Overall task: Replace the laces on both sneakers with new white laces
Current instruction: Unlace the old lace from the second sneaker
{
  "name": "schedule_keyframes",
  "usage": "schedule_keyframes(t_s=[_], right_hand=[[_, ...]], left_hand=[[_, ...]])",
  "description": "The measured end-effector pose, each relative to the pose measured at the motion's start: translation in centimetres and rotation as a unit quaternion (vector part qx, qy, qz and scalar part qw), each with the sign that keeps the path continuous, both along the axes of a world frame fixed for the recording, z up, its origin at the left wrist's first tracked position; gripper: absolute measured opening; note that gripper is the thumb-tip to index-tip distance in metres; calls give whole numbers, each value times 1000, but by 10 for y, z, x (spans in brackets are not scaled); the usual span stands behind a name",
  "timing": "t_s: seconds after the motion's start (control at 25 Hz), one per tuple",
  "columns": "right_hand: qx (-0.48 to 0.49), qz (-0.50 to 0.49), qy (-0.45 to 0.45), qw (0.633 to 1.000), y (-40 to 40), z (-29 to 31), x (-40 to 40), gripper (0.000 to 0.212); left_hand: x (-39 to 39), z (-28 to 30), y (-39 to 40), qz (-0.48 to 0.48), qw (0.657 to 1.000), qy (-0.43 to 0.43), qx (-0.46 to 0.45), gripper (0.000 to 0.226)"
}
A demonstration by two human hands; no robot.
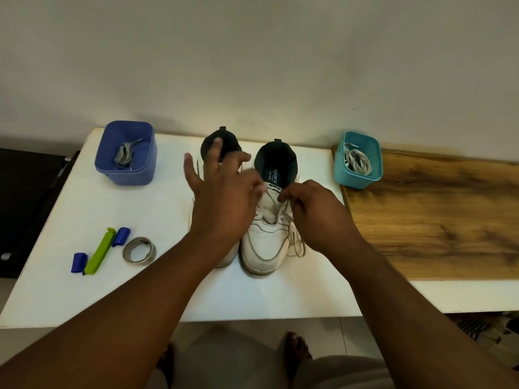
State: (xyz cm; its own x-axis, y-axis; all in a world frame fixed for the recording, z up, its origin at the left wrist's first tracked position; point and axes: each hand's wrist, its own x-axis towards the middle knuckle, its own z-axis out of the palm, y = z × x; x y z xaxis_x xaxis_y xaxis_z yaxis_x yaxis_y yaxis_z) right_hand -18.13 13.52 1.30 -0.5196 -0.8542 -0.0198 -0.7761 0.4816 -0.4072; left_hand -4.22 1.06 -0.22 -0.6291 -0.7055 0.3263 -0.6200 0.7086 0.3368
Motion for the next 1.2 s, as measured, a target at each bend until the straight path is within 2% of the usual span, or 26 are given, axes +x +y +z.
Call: schedule_keyframes(t_s=[0.08,0.12,0.32,0.48,0.6,0.72,0.8,0.84,0.92,1.04,1.12,1.2], right_hand=[[-2,-4,0,1000,0,-1,-2,33],[-4,-5,0,1000,0,-1,-2,32],[-14,-14,3,1000,0,-1,1,26],[-12,12,-30,999,0,-1,0,20],[-7,44,-64,997,-3,2,6,26],[29,61,-25,997,-8,-1,15,21],[54,65,-13,996,-10,-4,20,20],[59,62,-10,996,-11,-5,21,19],[53,49,-8,997,-12,-5,20,16],[50,39,-8,998,-12,-6,22,14],[52,35,16,998,-12,-5,25,14],[45,-1,29,999,-9,2,21,11]], left_hand=[[8,8,-12,119,990,74,1,25],[11,10,-16,156,984,84,-1,27],[10,5,-8,115,993,-3,17,27],[14,7,-23,180,983,30,-4,33],[13,12,-28,264,943,188,69,37],[7,18,-25,287,887,352,85,33],[5,21,-21,271,869,409,69,41],[5,22,-19,251,875,409,58,44],[5,22,-13,198,915,348,46,43],[5,16,-9,68,979,183,58,37],[5,9,-6,-27,998,40,41,39],[2,3,-2,-77,994,-72,13,34]])
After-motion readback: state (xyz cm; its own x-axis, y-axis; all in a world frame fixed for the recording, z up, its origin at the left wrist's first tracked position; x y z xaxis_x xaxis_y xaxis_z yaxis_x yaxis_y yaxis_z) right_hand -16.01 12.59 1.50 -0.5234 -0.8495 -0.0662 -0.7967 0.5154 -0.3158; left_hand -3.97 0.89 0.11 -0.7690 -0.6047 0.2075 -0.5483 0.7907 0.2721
